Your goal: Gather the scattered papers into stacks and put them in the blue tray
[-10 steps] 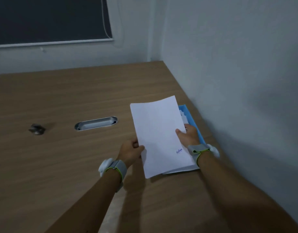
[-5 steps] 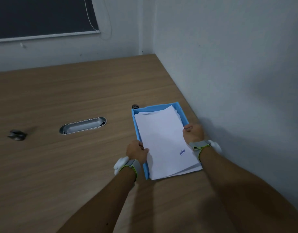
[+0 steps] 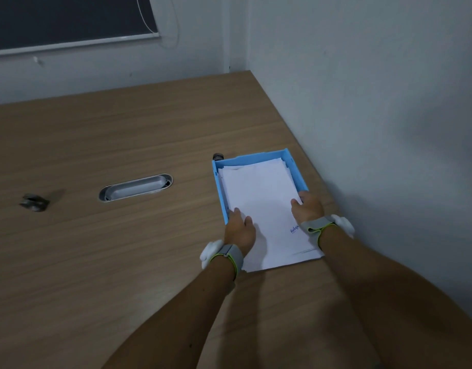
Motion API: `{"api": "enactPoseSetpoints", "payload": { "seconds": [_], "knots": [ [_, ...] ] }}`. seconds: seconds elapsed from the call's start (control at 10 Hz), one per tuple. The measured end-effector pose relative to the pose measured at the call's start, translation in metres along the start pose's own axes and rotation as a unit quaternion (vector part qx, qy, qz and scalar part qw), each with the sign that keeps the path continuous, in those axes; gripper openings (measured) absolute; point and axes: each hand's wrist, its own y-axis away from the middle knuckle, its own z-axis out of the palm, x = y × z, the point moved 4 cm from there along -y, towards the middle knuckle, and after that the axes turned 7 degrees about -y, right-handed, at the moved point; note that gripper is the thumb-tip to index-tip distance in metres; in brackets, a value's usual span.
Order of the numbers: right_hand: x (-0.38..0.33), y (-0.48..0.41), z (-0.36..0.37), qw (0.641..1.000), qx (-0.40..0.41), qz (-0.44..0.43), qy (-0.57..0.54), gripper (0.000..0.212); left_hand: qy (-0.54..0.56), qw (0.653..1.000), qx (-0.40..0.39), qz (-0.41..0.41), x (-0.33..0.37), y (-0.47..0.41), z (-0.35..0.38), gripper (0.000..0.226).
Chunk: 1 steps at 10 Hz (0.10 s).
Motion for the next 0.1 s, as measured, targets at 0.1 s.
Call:
{"api": "enactPoseSetpoints", "payload": {
  "seconds": [0.1],
  "knots": [
    [-0.0021, 0.0059, 0.0016, 1.000, -0.005, -0.005, -0.015, 0.021, 0.064, 0.998, 0.026, -0.006, 0.0009, -0.0002, -0.0040, 0.054]
  ]
}}
